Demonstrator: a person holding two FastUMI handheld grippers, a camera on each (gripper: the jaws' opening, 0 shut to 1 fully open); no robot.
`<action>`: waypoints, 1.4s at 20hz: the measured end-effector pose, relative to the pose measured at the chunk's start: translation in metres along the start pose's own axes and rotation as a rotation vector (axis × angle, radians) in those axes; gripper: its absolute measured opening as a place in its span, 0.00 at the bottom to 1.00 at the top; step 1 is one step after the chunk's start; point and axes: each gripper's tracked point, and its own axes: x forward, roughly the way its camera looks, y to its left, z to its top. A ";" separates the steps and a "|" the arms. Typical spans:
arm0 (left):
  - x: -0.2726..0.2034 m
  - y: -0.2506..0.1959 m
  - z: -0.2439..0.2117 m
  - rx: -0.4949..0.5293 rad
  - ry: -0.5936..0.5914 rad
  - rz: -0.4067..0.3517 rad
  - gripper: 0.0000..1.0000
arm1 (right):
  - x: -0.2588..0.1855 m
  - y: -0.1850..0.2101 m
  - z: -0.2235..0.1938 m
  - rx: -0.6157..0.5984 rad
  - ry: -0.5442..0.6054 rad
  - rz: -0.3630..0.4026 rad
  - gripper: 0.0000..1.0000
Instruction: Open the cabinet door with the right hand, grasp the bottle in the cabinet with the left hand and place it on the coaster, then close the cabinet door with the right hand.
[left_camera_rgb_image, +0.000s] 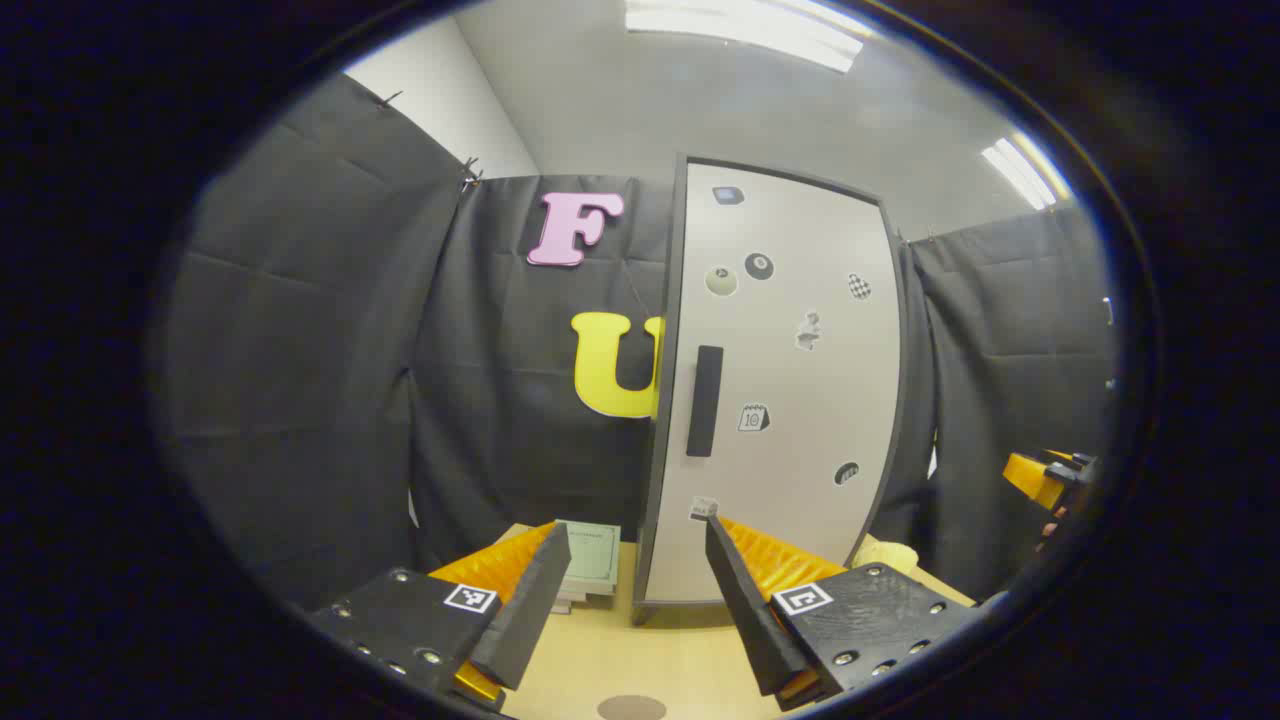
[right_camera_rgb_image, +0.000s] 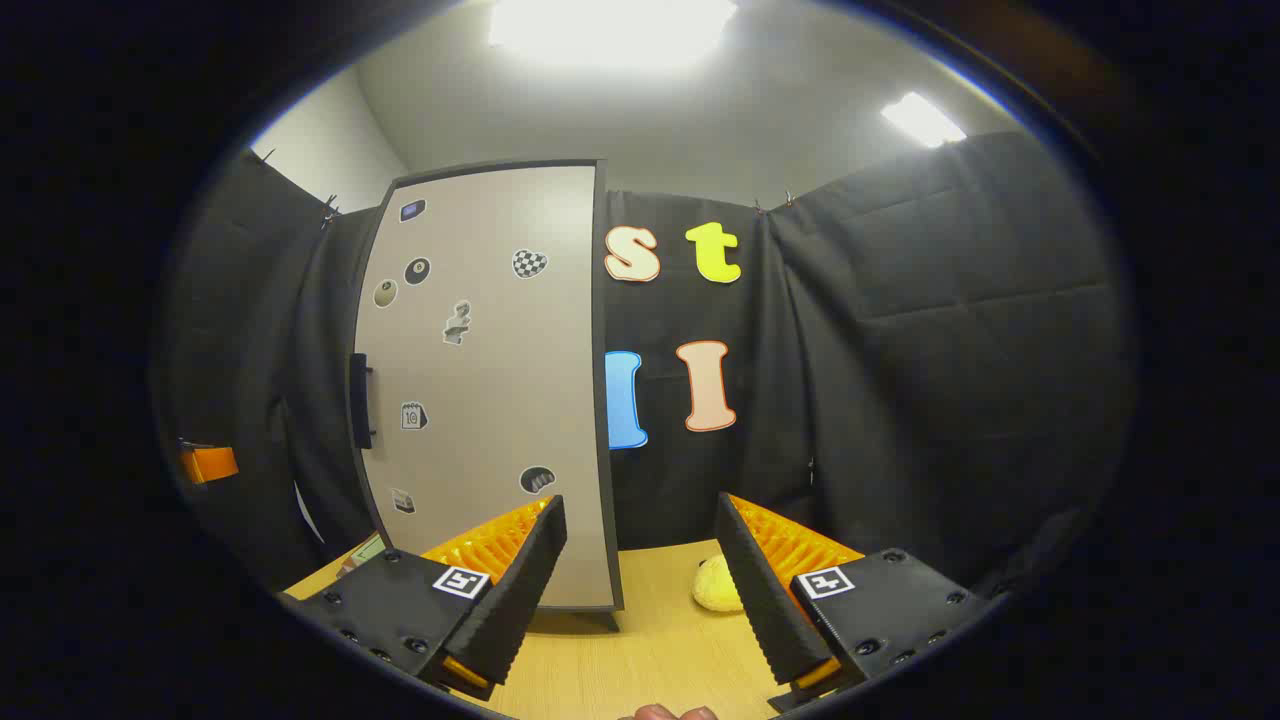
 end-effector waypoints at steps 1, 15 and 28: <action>-0.001 0.002 -0.002 0.001 0.001 -0.001 0.84 | -0.002 0.001 -0.001 0.000 -0.002 -0.002 0.96; 0.002 0.001 -0.020 0.025 0.003 -0.051 0.85 | 0.011 0.029 -0.021 0.016 0.072 0.009 0.96; -0.003 -0.003 -0.070 0.076 0.065 -0.072 0.84 | 0.047 0.089 0.015 0.009 0.041 0.107 0.94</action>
